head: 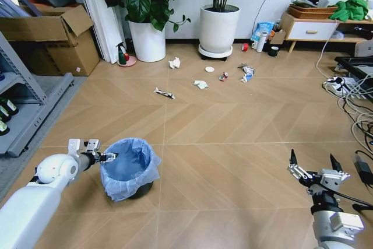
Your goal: Pick up the trash bin and place the garbage on the floor into it.
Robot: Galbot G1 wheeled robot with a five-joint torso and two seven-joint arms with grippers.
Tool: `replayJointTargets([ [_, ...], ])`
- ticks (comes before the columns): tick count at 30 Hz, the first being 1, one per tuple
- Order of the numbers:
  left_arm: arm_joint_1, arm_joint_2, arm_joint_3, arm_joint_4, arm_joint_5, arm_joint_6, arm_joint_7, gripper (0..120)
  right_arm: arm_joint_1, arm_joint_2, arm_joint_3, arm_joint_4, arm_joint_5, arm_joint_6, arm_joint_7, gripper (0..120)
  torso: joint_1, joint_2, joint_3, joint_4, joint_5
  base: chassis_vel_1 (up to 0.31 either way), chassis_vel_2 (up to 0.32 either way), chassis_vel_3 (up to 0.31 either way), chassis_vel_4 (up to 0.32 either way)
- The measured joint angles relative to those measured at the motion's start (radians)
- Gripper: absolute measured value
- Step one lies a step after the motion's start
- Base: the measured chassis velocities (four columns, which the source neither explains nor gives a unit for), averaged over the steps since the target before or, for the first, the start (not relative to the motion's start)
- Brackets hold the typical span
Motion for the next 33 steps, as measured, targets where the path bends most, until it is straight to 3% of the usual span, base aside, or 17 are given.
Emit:
replayJointTargets([
  [3,-0.004,0.001,0.004,0.006,0.008,-0.001,0.011,58,0.001,0.001,0.001,-0.003,-0.001,0.004,-0.001,100,0.000,0.000,0.000,-0.0001,0.0000,0.000,0.000,0.000,0.000],
  [5,-0.004,0.002,0.005,0.007,0.010,-0.001,0.013,57,0.001,0.000,0.002,-0.003,-0.001,0.005,-0.002,100,0.000,0.000,0.000,-0.0001,0.0001,0.000,0.000,0.000,0.000],
  [8,-0.007,0.002,0.011,0.017,0.031,-0.001,0.032,40,0.000,-0.001,0.005,-0.003,-0.001,0.007,-0.003,100,0.000,0.000,0.000,-0.0001,-0.0001,0.000,0.000,0.000,0.000],
  [16,-0.006,0.006,0.014,0.018,0.047,-0.002,0.052,17,0.001,0.004,0.005,-0.005,-0.001,0.009,-0.005,100,0.000,0.000,0.000,-0.0001,0.0000,0.000,0.000,0.000,0.000],
  [19,-0.005,0.006,0.013,0.018,0.052,-0.002,0.057,1,0.002,0.005,0.005,-0.005,-0.001,0.009,-0.006,100,0.000,0.000,0.000,-0.0001,0.0000,0.000,0.000,0.000,0.000],
  [33,0.033,-0.001,-0.033,-0.031,0.013,-0.002,0.018,0,0.005,-0.001,0.015,0.007,0.014,-0.009,0.005,100,0.000,0.000,0.000,0.0000,-0.0001,0.000,0.000,0.000,0.000],
])
